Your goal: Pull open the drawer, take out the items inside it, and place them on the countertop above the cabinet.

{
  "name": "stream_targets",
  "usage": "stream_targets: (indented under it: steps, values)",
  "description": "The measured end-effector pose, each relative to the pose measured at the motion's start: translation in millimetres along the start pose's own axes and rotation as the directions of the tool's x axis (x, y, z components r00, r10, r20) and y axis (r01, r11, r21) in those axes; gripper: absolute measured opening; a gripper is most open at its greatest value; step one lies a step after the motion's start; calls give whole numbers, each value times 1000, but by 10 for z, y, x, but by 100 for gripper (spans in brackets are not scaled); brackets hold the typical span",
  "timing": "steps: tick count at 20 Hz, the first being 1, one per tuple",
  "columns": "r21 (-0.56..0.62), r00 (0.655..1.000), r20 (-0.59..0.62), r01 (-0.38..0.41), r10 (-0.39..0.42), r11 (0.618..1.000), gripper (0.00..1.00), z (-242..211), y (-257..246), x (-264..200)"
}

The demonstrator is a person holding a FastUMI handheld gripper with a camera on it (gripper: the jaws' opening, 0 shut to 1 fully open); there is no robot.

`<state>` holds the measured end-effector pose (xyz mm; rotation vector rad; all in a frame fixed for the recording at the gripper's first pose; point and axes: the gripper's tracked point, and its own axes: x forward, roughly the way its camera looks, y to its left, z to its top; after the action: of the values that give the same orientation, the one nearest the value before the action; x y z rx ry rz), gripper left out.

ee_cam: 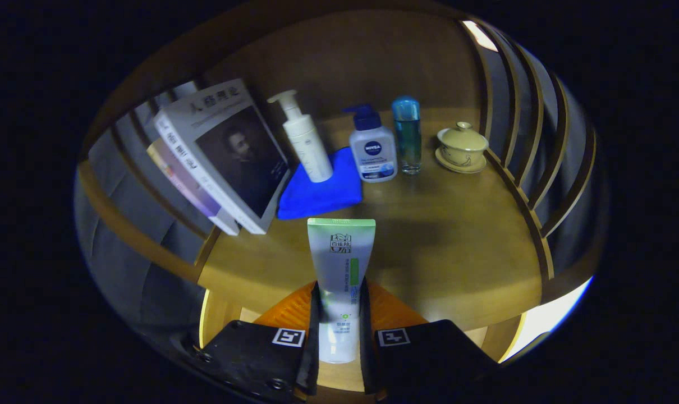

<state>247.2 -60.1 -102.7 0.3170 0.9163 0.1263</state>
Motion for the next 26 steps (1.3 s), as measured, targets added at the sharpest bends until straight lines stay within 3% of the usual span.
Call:
stream_targets:
  steps: [9, 16, 21, 26]
  values:
    - [166, 1000, -29, 2, 3, 986, 37, 131, 20, 450]
    - [141, 1000, -14, 13, -11, 990, 48, 89, 51, 524]
    - [29, 990, 137, 34, -38, 999, 100, 199, 189, 197]
    - [-118, 959, 283, 40, -5, 992, 98, 83, 487, -293]
